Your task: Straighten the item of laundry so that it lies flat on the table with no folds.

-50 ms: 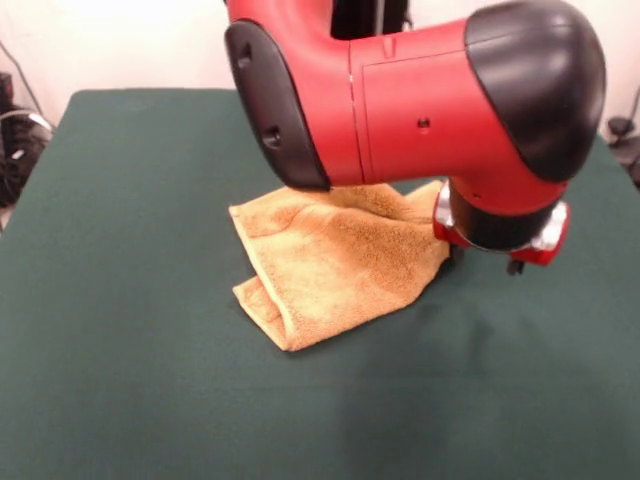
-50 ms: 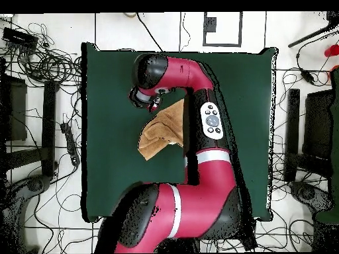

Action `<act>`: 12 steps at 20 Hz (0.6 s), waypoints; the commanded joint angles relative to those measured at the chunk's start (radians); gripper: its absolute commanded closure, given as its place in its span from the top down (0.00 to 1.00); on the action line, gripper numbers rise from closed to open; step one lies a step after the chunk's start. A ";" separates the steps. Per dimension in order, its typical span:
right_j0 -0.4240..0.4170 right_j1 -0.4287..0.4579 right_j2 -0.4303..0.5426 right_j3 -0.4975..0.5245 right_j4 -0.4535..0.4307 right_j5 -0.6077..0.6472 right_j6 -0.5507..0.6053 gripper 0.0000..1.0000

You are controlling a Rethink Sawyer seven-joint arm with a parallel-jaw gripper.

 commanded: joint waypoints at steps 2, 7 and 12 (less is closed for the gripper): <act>-0.069 -0.253 -0.005 0.419 0.046 -0.144 -0.029 1.00; -0.111 -0.326 0.015 0.497 0.047 -0.131 -0.065 1.00; -0.111 -0.322 0.027 0.539 0.033 -0.208 -0.016 1.00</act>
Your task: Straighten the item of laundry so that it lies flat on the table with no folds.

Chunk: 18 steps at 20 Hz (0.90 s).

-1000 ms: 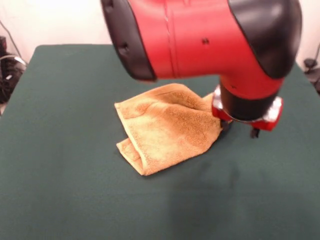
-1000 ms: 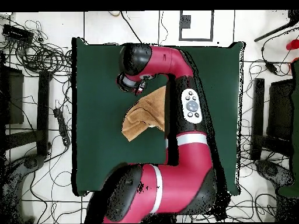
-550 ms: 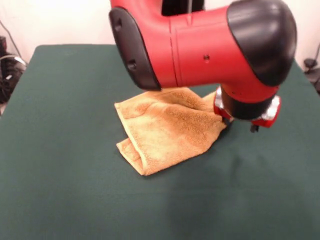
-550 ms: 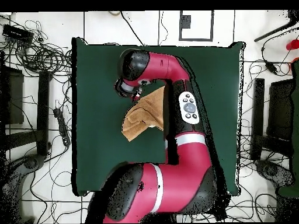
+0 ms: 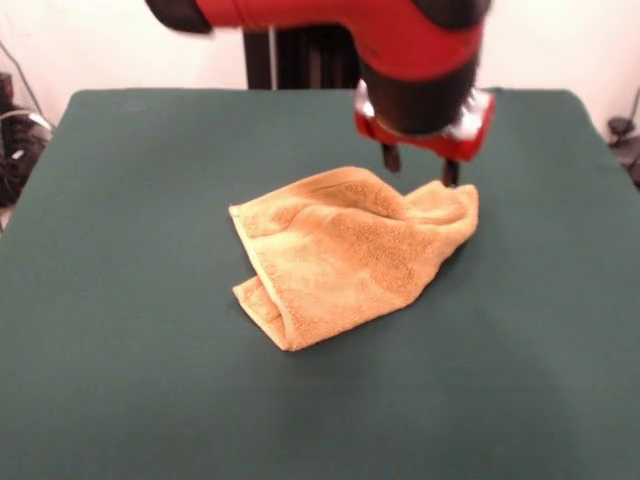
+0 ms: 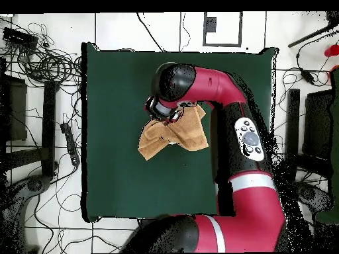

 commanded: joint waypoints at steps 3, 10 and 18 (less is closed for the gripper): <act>0.031 -0.051 0.036 0.209 0.019 -0.144 0.020 1.00; 0.070 -0.059 0.026 0.247 0.030 -0.184 0.077 1.00; 0.104 -0.058 0.007 0.253 0.035 -0.215 0.109 1.00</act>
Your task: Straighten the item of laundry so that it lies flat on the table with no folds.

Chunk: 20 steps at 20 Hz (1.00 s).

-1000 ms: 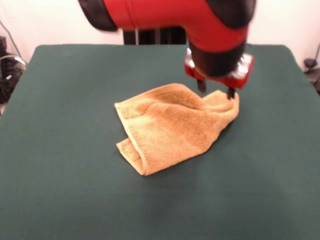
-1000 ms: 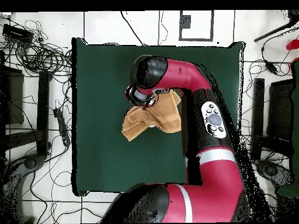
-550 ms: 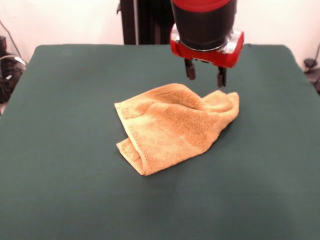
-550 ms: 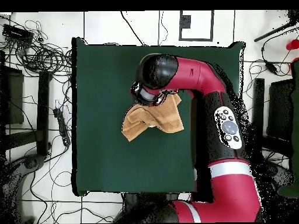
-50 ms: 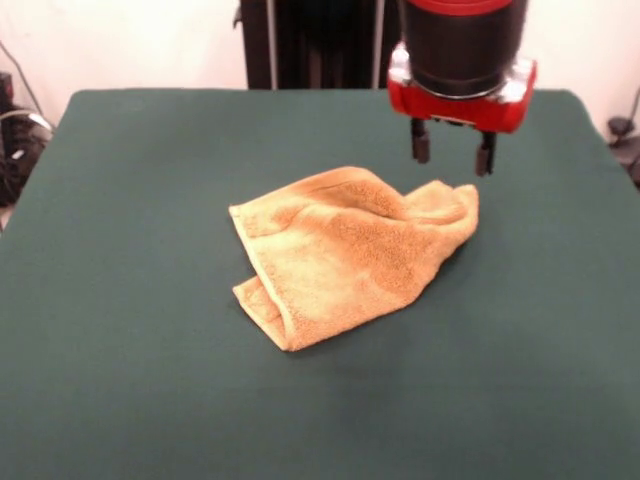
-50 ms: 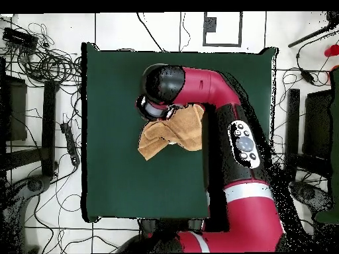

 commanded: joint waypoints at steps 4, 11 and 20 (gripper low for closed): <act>0.056 0.028 0.005 0.199 0.029 -0.111 0.102 1.00; 0.026 0.029 0.010 0.243 0.022 -0.152 0.056 1.00; 0.016 0.099 -0.008 0.153 -0.016 -0.137 0.029 1.00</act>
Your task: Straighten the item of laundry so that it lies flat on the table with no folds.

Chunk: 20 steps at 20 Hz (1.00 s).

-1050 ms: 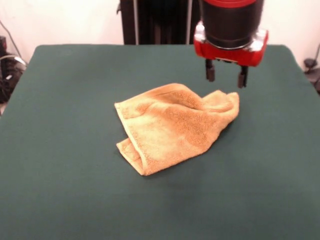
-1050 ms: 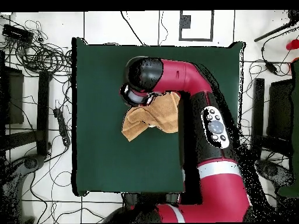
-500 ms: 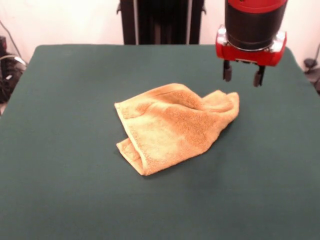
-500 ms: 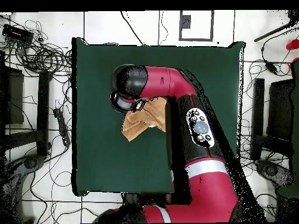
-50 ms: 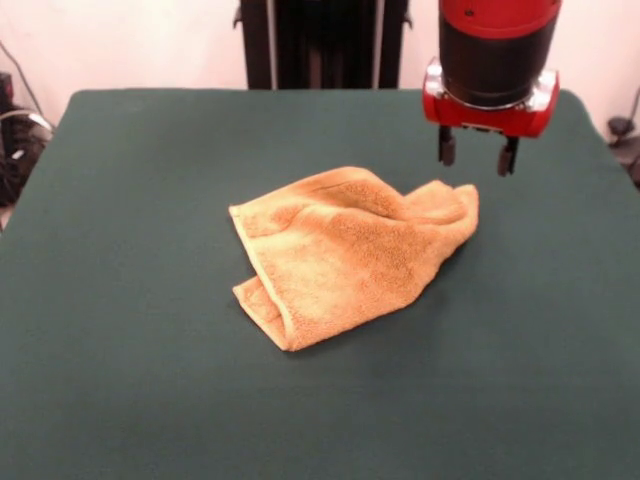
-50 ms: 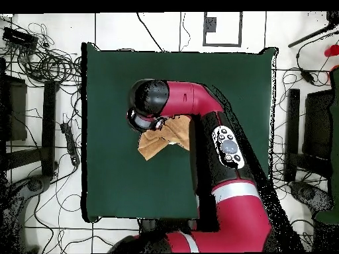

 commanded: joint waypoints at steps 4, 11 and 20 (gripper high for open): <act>-0.009 0.125 -0.008 0.008 -0.021 -0.051 0.022 1.00; -0.025 0.206 -0.010 -0.075 -0.040 -0.056 -0.008 1.00; -0.040 0.243 -0.008 -0.090 -0.063 -0.073 -0.029 1.00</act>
